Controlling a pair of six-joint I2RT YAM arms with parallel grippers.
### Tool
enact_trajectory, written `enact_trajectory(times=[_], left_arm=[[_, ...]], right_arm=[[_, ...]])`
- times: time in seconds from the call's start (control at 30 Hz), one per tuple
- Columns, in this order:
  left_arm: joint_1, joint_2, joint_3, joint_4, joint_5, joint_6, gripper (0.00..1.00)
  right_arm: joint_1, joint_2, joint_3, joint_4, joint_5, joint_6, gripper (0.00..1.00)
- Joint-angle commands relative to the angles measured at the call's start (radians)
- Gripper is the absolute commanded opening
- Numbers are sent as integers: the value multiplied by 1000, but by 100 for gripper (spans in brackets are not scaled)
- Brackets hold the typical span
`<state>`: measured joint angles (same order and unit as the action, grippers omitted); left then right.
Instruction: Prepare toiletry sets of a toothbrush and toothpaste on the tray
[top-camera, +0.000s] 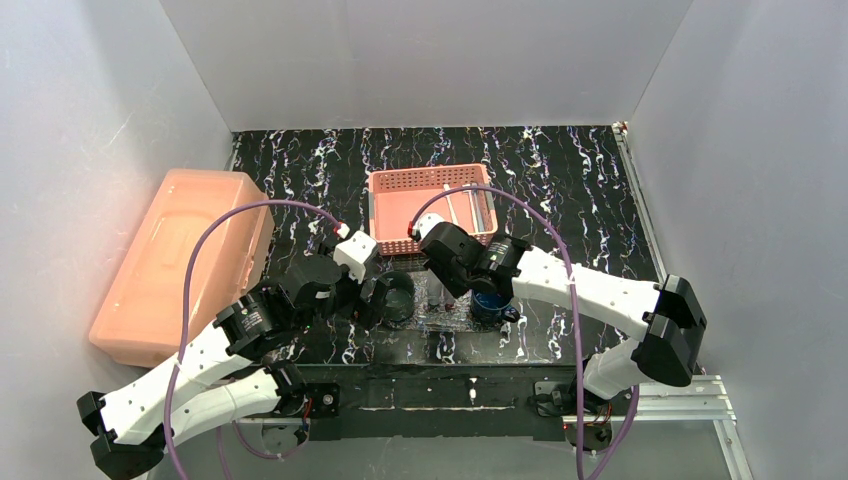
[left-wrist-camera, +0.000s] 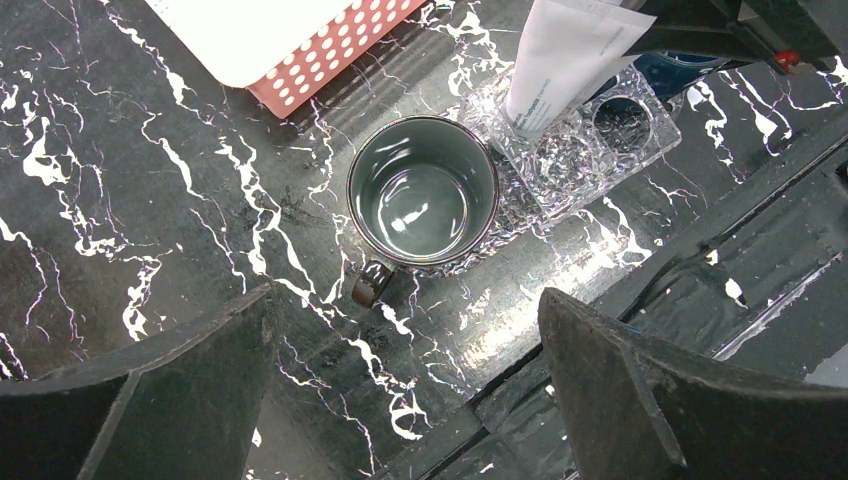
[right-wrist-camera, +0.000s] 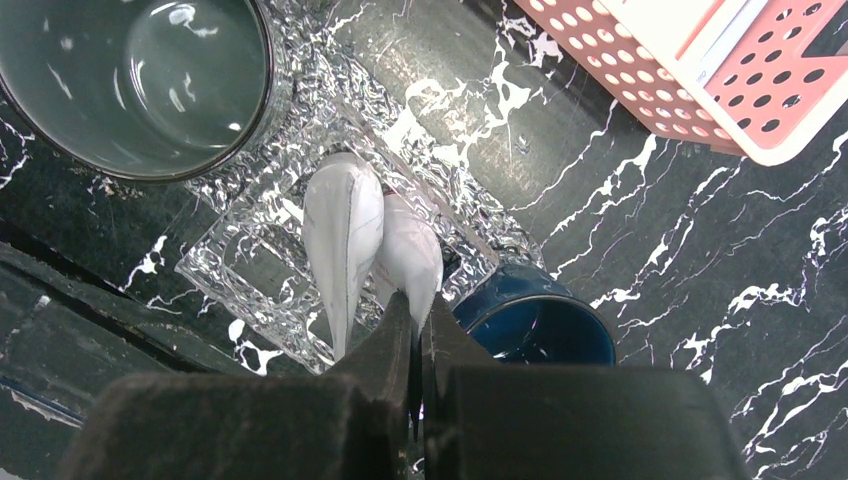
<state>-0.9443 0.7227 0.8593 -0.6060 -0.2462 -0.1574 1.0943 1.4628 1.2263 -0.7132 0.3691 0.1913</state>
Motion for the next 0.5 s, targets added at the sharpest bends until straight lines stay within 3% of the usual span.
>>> enact_trajectory(times=[0.0, 0.47], left_arm=[[6, -12, -1, 8, -1, 5, 98], [5, -20, -1, 8, -2, 5, 98]], right_arm=[[-5, -24, -21, 53, 20, 13, 1], [-31, -4, 4, 61, 21, -8, 1]])
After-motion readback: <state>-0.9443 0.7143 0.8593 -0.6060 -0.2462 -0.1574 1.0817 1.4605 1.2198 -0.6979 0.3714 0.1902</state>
